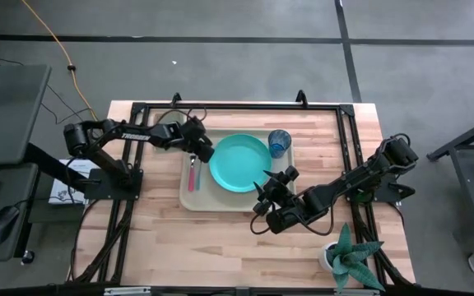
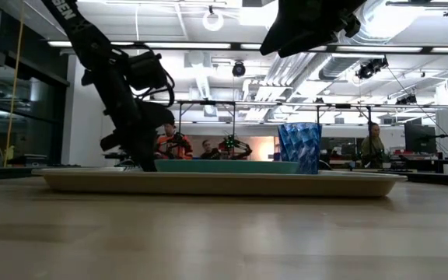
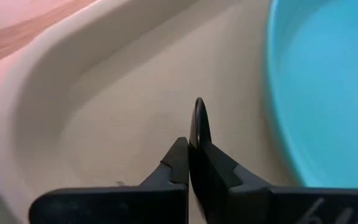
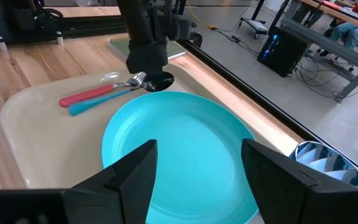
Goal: Pick and place plate/cup/fork/spoon on tray
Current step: Put the light blue spoon on the light brown serving tray at the left of the light blue plate
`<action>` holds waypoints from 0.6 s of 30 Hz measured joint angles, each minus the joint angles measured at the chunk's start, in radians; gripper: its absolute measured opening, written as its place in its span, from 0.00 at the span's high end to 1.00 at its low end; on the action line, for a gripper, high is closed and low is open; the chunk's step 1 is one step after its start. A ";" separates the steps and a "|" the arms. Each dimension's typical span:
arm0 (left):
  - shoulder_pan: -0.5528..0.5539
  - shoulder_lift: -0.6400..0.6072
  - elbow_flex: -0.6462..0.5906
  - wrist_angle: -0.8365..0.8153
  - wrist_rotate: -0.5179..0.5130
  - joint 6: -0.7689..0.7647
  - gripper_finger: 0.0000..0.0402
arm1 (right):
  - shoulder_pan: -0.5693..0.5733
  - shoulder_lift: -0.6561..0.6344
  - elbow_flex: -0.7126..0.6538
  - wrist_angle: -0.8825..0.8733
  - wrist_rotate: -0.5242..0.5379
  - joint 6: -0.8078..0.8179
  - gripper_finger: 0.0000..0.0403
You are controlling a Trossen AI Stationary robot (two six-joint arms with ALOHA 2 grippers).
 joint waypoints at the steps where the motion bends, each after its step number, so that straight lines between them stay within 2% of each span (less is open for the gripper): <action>1: -0.005 0.000 0.000 -0.007 -0.019 0.000 1.00 | 0.000 0.000 0.000 0.000 0.000 0.000 0.44; 4: -0.017 0.011 0.000 -0.010 -0.055 -0.015 1.00 | 0.000 0.000 0.000 0.000 0.000 0.000 0.44; 9: -0.043 0.043 0.000 0.041 -0.059 -0.049 1.00 | 0.000 0.000 0.000 0.000 0.000 0.000 0.44; 18: -0.068 0.063 -0.001 0.150 -0.016 -0.100 1.00 | 0.000 0.000 0.000 -0.001 -0.008 0.000 0.44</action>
